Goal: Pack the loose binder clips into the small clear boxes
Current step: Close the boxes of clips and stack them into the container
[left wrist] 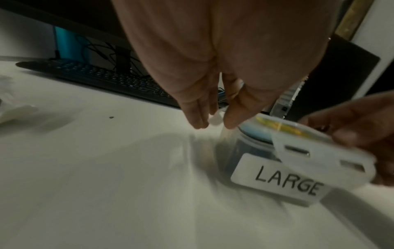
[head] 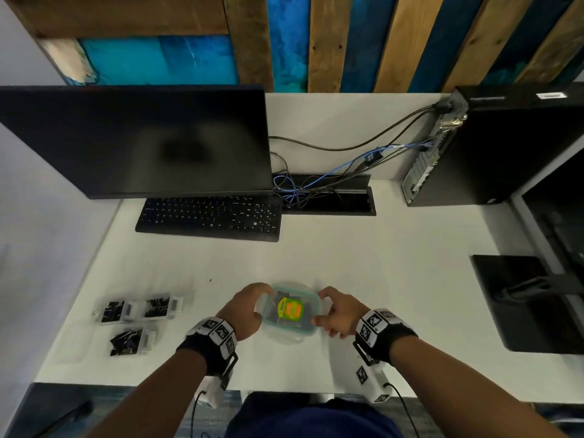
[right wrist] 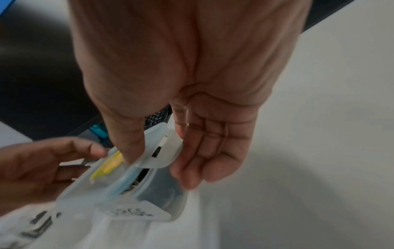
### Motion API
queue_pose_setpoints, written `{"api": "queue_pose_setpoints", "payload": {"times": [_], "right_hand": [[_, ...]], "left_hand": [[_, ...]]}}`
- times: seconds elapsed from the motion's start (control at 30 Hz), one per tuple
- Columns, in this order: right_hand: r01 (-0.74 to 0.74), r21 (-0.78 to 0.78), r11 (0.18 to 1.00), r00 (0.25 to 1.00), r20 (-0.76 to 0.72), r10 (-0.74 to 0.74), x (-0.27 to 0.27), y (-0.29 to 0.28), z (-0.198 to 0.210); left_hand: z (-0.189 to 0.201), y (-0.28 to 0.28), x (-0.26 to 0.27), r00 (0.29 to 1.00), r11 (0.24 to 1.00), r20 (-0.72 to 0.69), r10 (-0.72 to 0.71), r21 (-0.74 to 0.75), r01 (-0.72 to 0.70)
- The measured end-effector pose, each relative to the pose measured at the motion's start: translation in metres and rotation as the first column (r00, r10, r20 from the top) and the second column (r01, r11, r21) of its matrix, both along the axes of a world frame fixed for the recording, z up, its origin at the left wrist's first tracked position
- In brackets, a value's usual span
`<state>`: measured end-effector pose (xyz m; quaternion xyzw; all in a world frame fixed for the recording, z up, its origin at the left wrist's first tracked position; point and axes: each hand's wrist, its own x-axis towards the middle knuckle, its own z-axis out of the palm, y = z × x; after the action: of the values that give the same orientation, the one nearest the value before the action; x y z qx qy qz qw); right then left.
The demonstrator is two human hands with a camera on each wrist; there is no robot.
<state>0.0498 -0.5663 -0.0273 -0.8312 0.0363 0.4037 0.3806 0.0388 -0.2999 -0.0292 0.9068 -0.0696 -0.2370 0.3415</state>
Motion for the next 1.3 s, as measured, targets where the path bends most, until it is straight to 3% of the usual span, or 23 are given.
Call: {"api": "queue_pose_setpoints", "payload": {"times": [0.13, 0.23, 0.33, 0.57, 0.8, 0.93, 1.13, 1.3], "right_hand": [[-0.048, -0.062, 0.997, 0.994, 0.099, 0.054, -0.001, -0.001, -0.004], [-0.138, -0.085, 0.987, 0.952, 0.262, 0.156, 0.001, -0.001, -0.002], [-0.286, -0.078, 0.955, 0.901, 0.318, 0.296, 0.004, 0.006, 0.002], [-0.396, -0.218, 0.892, 0.853, 0.272, 0.445, 0.020, 0.026, 0.015], [-0.434, -0.281, 0.856, 0.856, 0.167, 0.489, 0.012, 0.040, 0.008], [-0.410, -0.350, 0.843, 0.830, 0.240, 0.503, 0.004, 0.047, 0.001], [-0.426, -0.447, 0.786, 0.796, 0.228, 0.561, 0.008, 0.052, 0.002], [-0.428, -0.471, 0.772, 0.777, 0.244, 0.580, 0.011, 0.050, 0.000]], "left_hand": [[0.008, -0.016, 0.008, 0.992, 0.992, -0.031, 0.123, 0.036, -0.122], [0.009, -0.021, 0.010, 0.994, 0.990, -0.037, 0.100, 0.106, -0.096], [0.008, -0.024, 0.012, 0.996, 0.991, -0.053, 0.078, 0.114, -0.072], [0.010, -0.038, 0.014, 0.991, 0.966, -0.128, 0.034, 0.257, 0.000], [-0.002, -0.038, 0.013, 0.966, 0.964, -0.219, 0.139, 0.254, -0.081], [-0.001, -0.036, 0.018, 0.962, 0.969, -0.238, 0.135, 0.235, -0.078], [0.000, -0.033, 0.026, 0.971, 0.976, -0.192, 0.143, 0.193, -0.105], [0.008, -0.032, 0.031, 0.921, 0.920, -0.212, 0.327, 0.294, -0.259]]}}
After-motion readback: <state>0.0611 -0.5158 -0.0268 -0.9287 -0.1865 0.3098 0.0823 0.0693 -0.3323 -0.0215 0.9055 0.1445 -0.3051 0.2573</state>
